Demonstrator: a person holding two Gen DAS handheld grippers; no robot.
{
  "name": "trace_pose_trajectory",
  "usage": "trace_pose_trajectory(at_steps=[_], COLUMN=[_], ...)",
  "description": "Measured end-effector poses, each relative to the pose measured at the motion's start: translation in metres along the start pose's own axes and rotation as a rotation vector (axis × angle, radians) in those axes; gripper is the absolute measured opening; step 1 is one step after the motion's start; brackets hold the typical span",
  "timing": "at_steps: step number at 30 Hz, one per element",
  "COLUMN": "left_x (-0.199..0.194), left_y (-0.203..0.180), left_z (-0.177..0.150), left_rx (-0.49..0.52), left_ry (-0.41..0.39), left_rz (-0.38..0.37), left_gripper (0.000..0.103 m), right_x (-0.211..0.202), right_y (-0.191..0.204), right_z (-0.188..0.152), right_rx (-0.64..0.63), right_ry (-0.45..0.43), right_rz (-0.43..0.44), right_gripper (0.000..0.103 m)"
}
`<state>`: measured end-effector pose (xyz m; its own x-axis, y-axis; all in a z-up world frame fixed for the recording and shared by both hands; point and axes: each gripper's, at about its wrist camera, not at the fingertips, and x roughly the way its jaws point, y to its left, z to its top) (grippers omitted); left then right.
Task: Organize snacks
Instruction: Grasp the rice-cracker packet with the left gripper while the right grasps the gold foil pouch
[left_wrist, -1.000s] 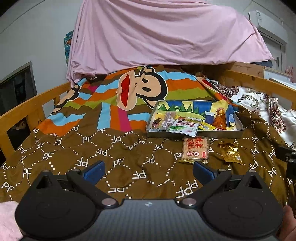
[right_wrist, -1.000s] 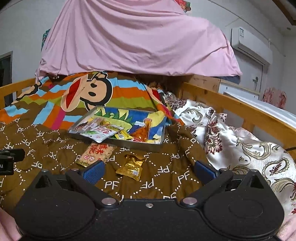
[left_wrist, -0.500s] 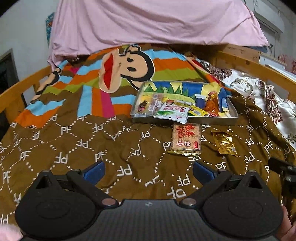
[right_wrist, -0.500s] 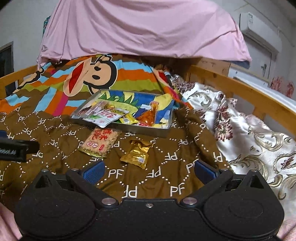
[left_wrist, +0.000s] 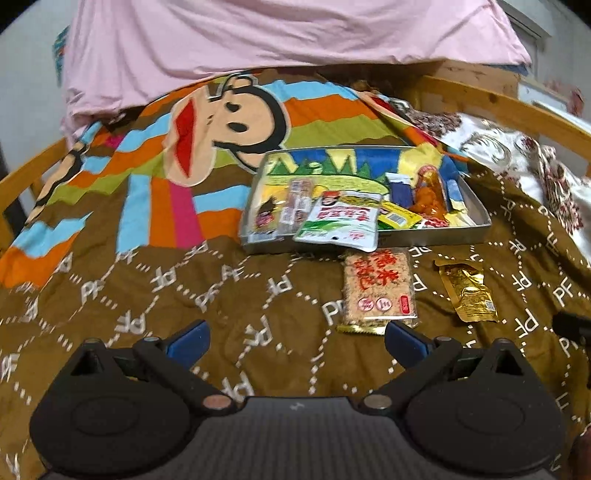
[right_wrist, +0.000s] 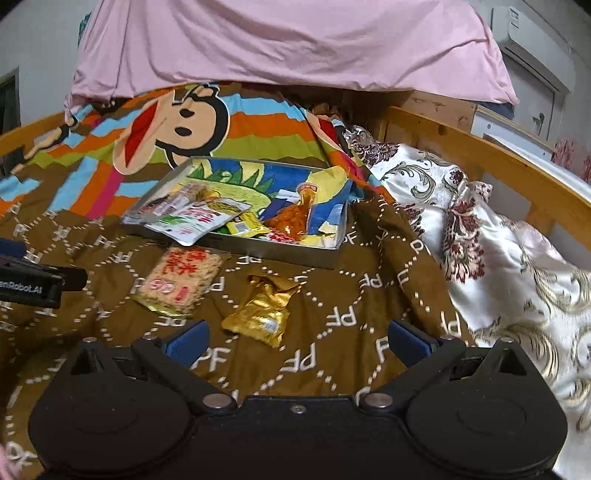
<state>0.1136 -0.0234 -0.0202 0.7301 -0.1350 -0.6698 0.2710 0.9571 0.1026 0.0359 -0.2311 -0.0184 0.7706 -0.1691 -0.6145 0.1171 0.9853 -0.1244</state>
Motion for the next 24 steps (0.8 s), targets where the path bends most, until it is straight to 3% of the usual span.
trace_pose_trajectory(at_steps=[6,24], left_x=[0.030,0.102], left_y=[-0.011,-0.017], left_z=[0.014,0.030], left_rx=[0.033,-0.033], left_ry=[0.001,0.011], left_rz=[-0.050,-0.128], left_gripper=[0.102,0.102], right_x=[0.040,0.106], right_y=[0.005,0.033], right_z=[0.006,0.006], right_rx=[-0.033,-0.022], right_ry=[0.007,0.057], right_rz=[0.009,0.078], right_gripper=[0.102,0.102])
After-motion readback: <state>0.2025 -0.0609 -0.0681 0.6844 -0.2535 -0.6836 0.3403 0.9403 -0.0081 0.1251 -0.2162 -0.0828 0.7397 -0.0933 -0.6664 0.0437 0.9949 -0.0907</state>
